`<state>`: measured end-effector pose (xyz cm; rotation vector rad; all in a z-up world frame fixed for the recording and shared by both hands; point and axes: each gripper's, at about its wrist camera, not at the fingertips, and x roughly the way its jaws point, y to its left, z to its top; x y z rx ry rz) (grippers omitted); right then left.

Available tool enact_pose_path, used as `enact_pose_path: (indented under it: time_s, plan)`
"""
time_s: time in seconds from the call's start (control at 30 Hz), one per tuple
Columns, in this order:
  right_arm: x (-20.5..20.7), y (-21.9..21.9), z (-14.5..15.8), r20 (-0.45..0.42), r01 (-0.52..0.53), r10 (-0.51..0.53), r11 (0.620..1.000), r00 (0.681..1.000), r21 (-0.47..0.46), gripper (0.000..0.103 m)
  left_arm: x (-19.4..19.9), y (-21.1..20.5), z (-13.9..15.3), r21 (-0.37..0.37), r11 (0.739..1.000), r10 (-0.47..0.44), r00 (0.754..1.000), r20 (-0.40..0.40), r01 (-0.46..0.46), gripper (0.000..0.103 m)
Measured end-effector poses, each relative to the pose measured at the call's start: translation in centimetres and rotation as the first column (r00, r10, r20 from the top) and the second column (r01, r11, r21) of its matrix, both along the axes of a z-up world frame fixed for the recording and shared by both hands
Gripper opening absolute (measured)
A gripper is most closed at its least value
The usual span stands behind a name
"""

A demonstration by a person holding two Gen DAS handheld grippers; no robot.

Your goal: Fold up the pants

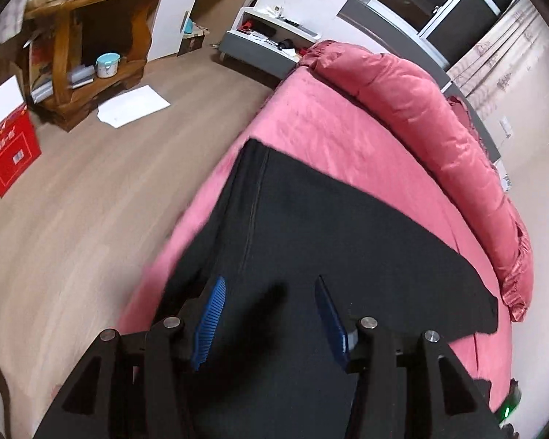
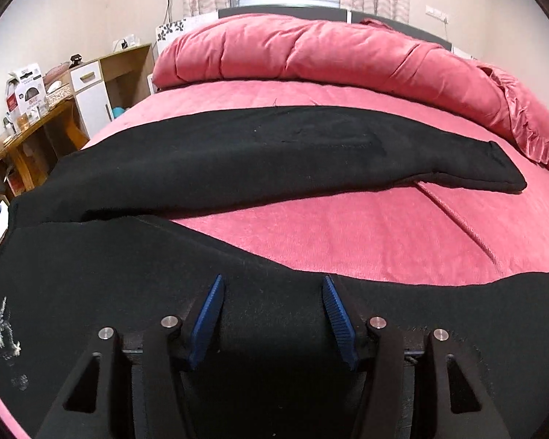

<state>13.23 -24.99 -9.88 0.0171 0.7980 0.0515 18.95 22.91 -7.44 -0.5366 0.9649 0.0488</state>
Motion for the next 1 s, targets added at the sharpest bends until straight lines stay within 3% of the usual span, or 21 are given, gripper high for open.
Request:
enact_pose_path:
  time_s: [0.23, 0.43, 0.53, 0.7, 0.77, 0.8, 0.9, 1.0]
  plan:
    - [-0.5, 0.5, -0.9, 0.025, -0.004, 0.005, 0.999, 1.0, -0.041, 0.064, 8.7, 1.8, -1.4, 0.03, 0.999, 0.012, 0.999, -0.031, -0.011, 0.053]
    - [0.1, 0.3, -1.2, 0.02, -0.02, 0.02, 1.0, 1.0, -0.022, 0.07, 14.3, 2.7, -3.3, 0.027, 1.0, 0.005, 0.999, -0.049, -0.004, 0.053]
    - [0.1, 0.1, -1.2, 0.021, -0.023, 0.024, 1.0, 1.0, -0.005, 0.071, 15.9, 3.1, -4.9, 0.025, 0.999, 0.038, 0.996, -0.084, -0.036, 0.053]
    - [0.0, 0.2, -1.3, 0.02, -0.026, 0.026, 1.0, 0.999, -0.006, 0.073, 16.9, 2.9, -6.1, 0.034, 0.999, 0.029, 0.999, -0.043, -0.028, 0.051]
    - [-0.1, 0.2, -1.3, 0.019, -0.026, 0.026, 1.0, 0.999, -0.006, 0.073, 17.0, 2.6, -6.2, 0.063, 0.998, 0.02, 0.999, -0.038, -0.018, 0.041]
    - [-0.1, 0.2, -1.3, 0.02, -0.026, 0.026, 1.0, 0.999, -0.006, 0.073, 16.9, 2.4, -6.1, 0.085, 0.996, 0.02, 0.999, -0.031, -0.018, 0.028]
    - [-0.1, 0.1, -1.3, 0.019, -0.026, 0.026, 1.0, 0.999, -0.007, 0.073, 16.3, 1.9, -5.1, 0.115, 0.993, -0.021, 1.0, 0.007, 0.02, 0.01]
    - [0.0, 0.1, -1.2, 0.019, -0.026, 0.026, 1.0, 0.999, -0.007, 0.073, 14.9, 1.4, -3.2, 0.157, 0.987, -0.047, 0.996, 0.073, 0.035, 0.009]
